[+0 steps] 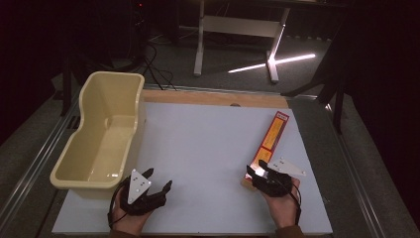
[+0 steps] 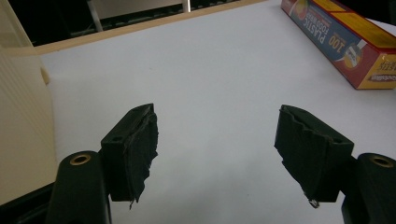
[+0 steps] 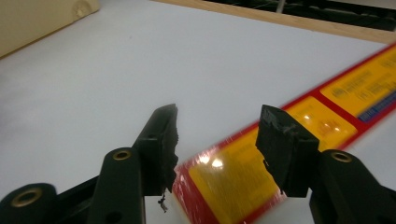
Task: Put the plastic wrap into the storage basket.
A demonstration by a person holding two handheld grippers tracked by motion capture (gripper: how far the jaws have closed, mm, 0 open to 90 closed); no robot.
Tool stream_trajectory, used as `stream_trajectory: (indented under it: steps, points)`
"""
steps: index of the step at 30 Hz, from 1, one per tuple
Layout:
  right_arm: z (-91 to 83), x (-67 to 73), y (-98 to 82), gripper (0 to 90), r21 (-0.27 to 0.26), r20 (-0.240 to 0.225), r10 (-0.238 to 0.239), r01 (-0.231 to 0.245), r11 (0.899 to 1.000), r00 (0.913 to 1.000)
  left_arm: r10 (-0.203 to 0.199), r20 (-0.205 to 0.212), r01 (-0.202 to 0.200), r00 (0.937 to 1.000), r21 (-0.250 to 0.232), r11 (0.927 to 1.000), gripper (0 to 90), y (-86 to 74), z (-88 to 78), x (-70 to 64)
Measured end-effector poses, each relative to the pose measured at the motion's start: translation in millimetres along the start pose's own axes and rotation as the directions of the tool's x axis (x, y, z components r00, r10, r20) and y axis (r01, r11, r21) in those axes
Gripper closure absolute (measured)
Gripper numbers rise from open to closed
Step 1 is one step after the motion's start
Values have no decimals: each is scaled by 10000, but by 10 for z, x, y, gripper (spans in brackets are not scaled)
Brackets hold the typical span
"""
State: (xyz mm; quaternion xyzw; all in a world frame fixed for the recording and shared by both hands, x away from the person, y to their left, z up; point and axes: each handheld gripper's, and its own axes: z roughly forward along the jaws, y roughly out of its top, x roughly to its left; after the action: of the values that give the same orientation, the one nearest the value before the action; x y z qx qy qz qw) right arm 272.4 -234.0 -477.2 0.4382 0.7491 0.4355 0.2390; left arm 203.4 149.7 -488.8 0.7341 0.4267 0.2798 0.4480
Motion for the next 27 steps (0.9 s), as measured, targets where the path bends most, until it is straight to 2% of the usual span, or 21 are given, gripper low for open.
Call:
stream_trajectory:
  steps: [3,5,6,7,9,12,13,17,20,23,24,25,27]
  points:
    - [160,12,71,567,326,-254,-118,126,9994,9996,3,-42,-3,10000,-5,10000,298,-2,1,1]
    - [244,21,84,667,585,-384,-79,101,9982,9992,-21,-51,21,10000,-12,10000,298,-3,2,5]
    - [244,21,84,667,585,-384,-79,101,9982,9992,-21,-51,21,10000,-12,10000,298,-3,2,5]
    - [329,39,81,790,958,-470,-47,92,9954,9989,-61,-72,61,10000,-36,10000,298,-4,-1,9]
    - [396,69,70,884,1270,-646,-98,180,9917,9979,-72,-77,71,9999,-37,10000,298,-4,-2,11]
    - [438,116,56,896,1560,-712,-124,234,9875,9974,-72,-74,71,9999,-50,10000,297,-4,-4,8]
    - [462,181,41,897,1826,-670,-219,339,9826,9975,-65,-86,65,9999,-54,10000,298,-3,-3,2]
    - [509,275,12,897,2318,-514,-542,647,9706,9972,-34,-51,34,10000,-45,10000,296,-3,-2,-4]
    - [527,281,14,898,2581,-192,-608,637,9640,9980,-60,-60,60,10000,-53,10000,296,-3,-4,-1]
    - [533,279,50,899,2921,-39,-730,710,9538,9973,-88,-45,88,10000,-60,9999,293,-3,-12,7]
    - [533,279,50,899,2921,-39,-730,710,9538,9973,-88,-45,88,10000,-60,9999,293,-3,-12,7]
    - [522,284,58,899,3141,34,-870,815,9459,9962,-105,-61,105,9999,-82,9999,293,-5,-17,8]
    - [493,269,51,899,3311,64,-906,834,9399,9959,-120,-51,119,9999,-99,9999,293,-6,-21,8]
